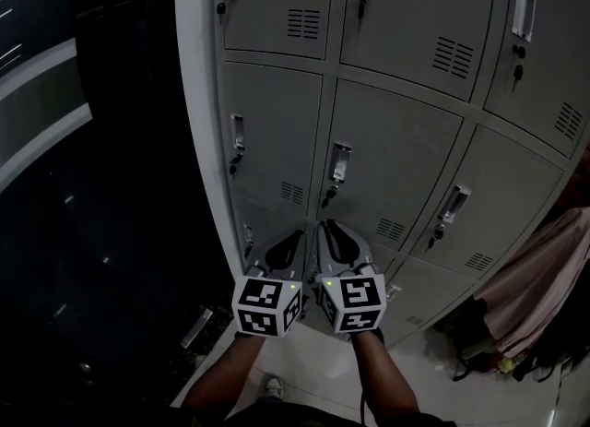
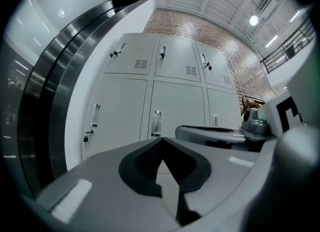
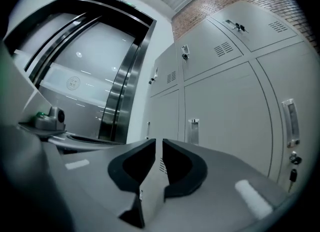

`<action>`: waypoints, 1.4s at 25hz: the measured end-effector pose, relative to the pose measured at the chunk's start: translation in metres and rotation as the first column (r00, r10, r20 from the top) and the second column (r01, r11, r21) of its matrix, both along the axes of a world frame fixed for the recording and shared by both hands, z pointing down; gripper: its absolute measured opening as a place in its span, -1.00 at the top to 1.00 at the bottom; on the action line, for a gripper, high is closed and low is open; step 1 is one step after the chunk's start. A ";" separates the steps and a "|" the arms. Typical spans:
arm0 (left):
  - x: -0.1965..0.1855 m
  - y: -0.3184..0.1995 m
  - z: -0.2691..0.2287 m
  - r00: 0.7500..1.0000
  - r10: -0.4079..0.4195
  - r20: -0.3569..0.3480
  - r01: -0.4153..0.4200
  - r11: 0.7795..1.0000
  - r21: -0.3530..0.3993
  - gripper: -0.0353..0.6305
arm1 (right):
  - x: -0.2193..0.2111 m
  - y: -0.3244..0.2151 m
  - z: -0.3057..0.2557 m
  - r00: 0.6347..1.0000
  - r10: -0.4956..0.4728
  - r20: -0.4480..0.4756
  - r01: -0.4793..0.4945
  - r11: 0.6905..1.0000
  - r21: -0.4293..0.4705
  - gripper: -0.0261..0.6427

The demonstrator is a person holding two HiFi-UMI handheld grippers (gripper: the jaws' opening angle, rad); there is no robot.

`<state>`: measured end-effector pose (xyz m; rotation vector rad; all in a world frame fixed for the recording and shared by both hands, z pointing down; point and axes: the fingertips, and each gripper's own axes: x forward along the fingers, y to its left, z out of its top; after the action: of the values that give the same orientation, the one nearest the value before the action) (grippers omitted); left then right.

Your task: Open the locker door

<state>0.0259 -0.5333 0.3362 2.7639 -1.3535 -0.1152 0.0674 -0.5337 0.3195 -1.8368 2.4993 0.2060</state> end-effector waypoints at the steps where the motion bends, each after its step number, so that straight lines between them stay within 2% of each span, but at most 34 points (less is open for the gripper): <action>1: -0.002 -0.009 -0.003 1.000 0.007 -0.001 -0.007 1.000 0.005 0.88 | 0.000 -0.012 -0.003 1.000 0.010 0.002 -0.010 1.000 0.002 0.84; 4: -0.006 -0.033 -0.011 1.000 0.029 -0.004 -0.029 0.999 0.015 0.88 | 0.000 -0.043 -0.012 0.999 0.042 0.005 -0.042 0.999 0.006 0.79; 10: -0.014 -0.066 -0.017 0.997 0.070 -0.011 -0.070 0.997 0.030 0.88 | 0.011 -0.094 -0.025 0.992 0.116 0.041 -0.116 0.993 -0.001 0.55; 19: -0.014 -0.102 -0.019 0.991 0.132 -0.018 -0.131 0.991 0.038 0.88 | 0.028 -0.141 -0.024 0.976 0.202 0.083 -0.200 0.979 -0.032 0.34; 29: -0.011 -0.124 -0.009 0.985 0.170 -0.005 -0.170 0.985 0.021 0.88 | 0.043 -0.176 -0.018 0.963 0.244 0.112 -0.236 0.968 -0.082 0.32; 35: -0.016 -0.132 -0.006 0.986 0.166 -0.003 -0.166 0.986 0.015 0.88 | 0.043 -0.180 -0.018 0.959 0.246 0.140 -0.233 0.967 -0.102 0.37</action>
<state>0.0094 -0.6655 0.3299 2.8721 -1.1188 -0.1233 0.1099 -0.7134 0.3013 -2.1003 2.2160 -0.0350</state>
